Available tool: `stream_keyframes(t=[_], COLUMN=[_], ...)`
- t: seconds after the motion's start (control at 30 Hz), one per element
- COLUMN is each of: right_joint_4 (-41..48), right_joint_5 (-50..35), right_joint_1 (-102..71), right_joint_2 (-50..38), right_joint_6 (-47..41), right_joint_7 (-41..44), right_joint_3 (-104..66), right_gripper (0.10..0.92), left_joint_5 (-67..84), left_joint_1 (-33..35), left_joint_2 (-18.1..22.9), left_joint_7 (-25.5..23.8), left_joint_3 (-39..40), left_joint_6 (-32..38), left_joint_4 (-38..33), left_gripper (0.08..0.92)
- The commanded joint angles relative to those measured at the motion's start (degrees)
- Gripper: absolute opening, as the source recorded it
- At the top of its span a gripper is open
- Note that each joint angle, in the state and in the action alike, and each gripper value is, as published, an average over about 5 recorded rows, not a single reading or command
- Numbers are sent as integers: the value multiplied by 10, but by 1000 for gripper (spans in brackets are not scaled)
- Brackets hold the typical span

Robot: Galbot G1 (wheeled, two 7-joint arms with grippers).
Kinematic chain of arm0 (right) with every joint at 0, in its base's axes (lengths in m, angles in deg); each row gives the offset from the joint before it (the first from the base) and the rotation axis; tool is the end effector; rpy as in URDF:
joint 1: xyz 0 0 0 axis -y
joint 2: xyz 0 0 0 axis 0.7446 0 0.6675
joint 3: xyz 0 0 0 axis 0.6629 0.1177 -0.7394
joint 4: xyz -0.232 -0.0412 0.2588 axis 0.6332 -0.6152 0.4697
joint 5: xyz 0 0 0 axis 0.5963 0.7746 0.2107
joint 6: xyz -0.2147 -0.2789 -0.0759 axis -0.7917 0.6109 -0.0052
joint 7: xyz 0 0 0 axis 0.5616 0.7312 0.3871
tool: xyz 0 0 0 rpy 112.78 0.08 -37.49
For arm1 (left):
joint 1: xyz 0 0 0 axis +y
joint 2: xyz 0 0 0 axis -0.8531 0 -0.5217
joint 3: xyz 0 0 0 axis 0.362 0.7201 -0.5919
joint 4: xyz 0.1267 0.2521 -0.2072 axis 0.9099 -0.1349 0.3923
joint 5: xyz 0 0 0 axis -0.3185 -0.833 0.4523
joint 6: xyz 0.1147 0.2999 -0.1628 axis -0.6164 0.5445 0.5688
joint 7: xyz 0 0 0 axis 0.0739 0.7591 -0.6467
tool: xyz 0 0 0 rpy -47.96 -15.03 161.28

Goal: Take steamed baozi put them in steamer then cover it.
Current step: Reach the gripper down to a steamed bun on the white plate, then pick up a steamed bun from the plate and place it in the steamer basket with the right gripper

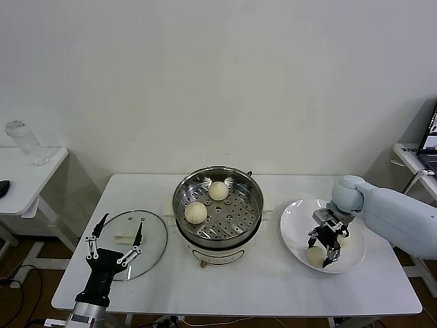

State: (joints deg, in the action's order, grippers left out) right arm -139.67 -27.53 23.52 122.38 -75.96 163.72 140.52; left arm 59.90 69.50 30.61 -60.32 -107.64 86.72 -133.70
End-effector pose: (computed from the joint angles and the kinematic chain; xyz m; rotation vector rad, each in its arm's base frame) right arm 0.5149 -0.1596 -0.2281 1.6208 -1.0123 1.3004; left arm 0.1503 0.0734 -0.2941 0.1429 2.8898 0.5446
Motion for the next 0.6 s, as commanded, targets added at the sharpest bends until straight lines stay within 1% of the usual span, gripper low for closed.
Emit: stream_keyframes(t=[0.03, 0.13, 0.27, 0.33, 0.47, 0.6], right_joint_4=[-19, -33, -52, -60, -71, -87], right_joint_5=[-3, -8, -47, -64, -60, -67], right_joint_1=[61, 115, 212, 267, 347, 394], right_joint_2=[-6, -2, 23, 49, 114, 177], right_joint_6=[13, 35, 68, 94, 156, 180], right_joint_7=[9, 18, 22, 17, 3, -5], right_joint_3=[2, 4, 38, 60, 85, 112], right_gripper=[697, 696, 698, 698, 696, 696], left_joint_5=[0, 0, 0, 0, 0, 0], left_joint_1=[1, 1, 1, 2, 3, 3], left_joint_2=[-1, -2, -4, -4, -4, -4], left_joint_7=[0, 0, 0, 0, 0, 0], left_joint_3=[0, 0, 1, 2, 5, 8], left_joint_6=[-1, -2, -3, -3, -2, -1], left_joint_4=[-3, -5, -8, -9, -10, -12], left_gripper=[823, 823, 823, 823, 823, 823])
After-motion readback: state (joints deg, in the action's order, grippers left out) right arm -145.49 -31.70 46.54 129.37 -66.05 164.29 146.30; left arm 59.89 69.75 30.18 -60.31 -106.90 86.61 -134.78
